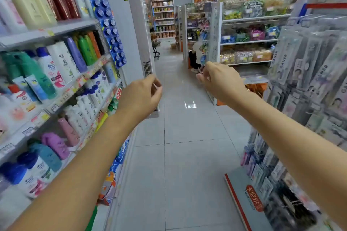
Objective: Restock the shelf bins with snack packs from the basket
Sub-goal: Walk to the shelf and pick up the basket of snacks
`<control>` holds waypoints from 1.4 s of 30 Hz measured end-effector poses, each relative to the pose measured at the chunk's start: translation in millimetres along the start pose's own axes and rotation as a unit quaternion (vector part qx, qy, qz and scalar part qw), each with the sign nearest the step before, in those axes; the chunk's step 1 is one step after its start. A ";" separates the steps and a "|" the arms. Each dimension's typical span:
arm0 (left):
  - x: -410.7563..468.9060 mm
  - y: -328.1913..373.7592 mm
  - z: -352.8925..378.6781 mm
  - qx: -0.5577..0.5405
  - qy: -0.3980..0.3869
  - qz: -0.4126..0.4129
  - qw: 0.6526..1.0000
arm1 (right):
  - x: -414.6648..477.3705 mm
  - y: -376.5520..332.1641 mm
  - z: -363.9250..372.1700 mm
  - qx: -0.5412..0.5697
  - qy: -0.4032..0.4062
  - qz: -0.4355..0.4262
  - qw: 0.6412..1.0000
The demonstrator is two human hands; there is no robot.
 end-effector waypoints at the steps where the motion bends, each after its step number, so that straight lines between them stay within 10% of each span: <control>1: 6.3 -1.9 9.5 -0.004 -0.004 -0.004 1.000 | 5.3 4.1 7.1 0.001 -0.002 0.001 1.000; 24: 238.6 -107.9 244.6 -0.040 -0.079 -0.071 0.994 | 213.2 153.9 242.0 0.040 -0.104 0.043 0.993; 42: 476.3 -235.5 386.2 -0.103 -0.167 0.035 0.980 | 403.7 215.6 374.4 0.009 -0.059 0.187 0.981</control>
Point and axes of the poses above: each hand's wrist, its own x-axis towards the middle knuckle, its own z-axis out of the palm, y = z × x, the point moved 4 cm from there along x, towards the middle knuckle, and after that the axes turned 3 degrees about -x, right-handed, at the moved point
